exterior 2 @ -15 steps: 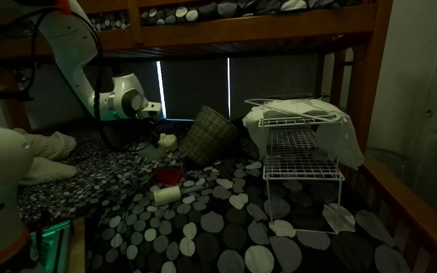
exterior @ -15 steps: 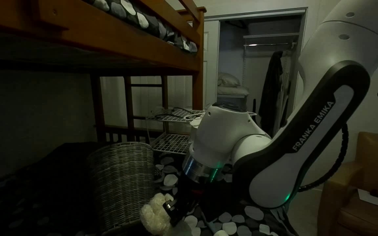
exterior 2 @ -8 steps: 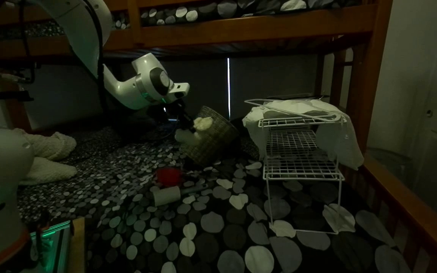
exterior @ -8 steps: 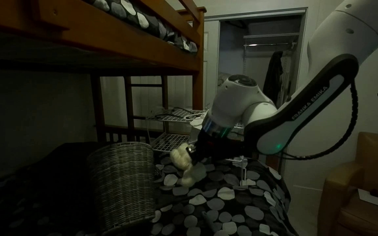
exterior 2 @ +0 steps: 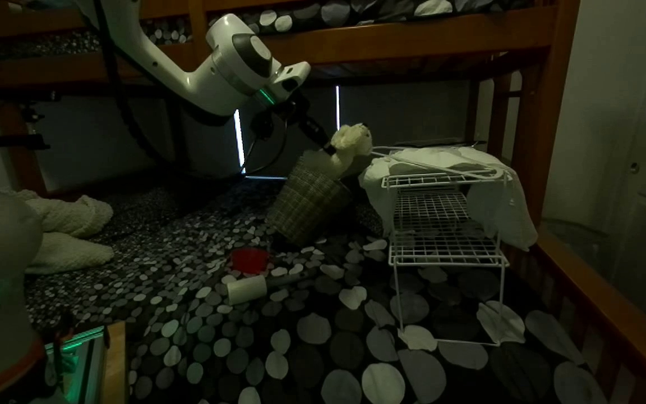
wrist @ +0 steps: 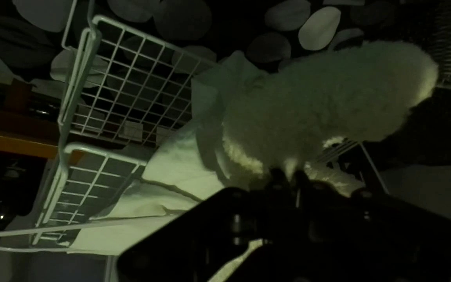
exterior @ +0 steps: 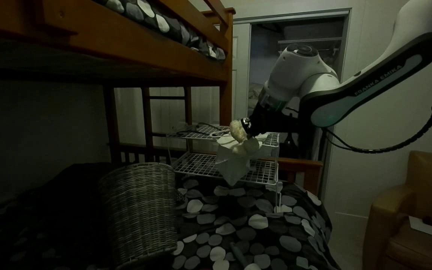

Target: Remove the plush teddy bear and place it on the hanger on top of the shoe rack

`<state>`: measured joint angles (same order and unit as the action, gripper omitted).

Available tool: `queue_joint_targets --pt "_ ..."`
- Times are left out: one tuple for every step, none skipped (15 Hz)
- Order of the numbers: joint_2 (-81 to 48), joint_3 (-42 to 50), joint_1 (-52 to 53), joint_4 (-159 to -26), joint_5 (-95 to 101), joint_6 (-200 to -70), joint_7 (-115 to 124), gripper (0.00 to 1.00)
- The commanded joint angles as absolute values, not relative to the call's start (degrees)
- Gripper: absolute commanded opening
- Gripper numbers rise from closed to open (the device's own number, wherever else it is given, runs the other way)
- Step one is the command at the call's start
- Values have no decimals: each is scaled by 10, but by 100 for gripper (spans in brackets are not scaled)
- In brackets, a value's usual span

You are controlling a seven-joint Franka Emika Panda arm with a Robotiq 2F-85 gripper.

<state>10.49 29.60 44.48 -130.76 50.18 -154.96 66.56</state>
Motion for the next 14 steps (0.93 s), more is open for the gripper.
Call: queue_joint_targets --pt "84 163 311 -1304 447 -1571 653 1" --pt "88 231 371 -1278 483 -1556 710 1" --pt "84 215 339 -1260 495 -1548 735 1" --pt "74 232 332 -1233 480 -1550 724 1" --pt "86 237 324 -1226 479 -1542 734 1" --pt "74 246 313 -1203 481 -1539 743 1" --pt "54 258 302 -1176 476 -1541 750 1" --pt "44 267 293 -1158 472 -1539 761 1" --pt "26 277 282 -1138 472 -1537 774 1" --pt "1 285 276 -1112 464 -1533 787 1" --pt "-22 291 274 -1095 449 -1544 784 1" --pt "-40 293 271 -1081 448 -1558 789 1" --pt "-60 293 271 -1062 444 -1564 790 1" --pt "-79 291 271 -1045 435 -1563 792 1"
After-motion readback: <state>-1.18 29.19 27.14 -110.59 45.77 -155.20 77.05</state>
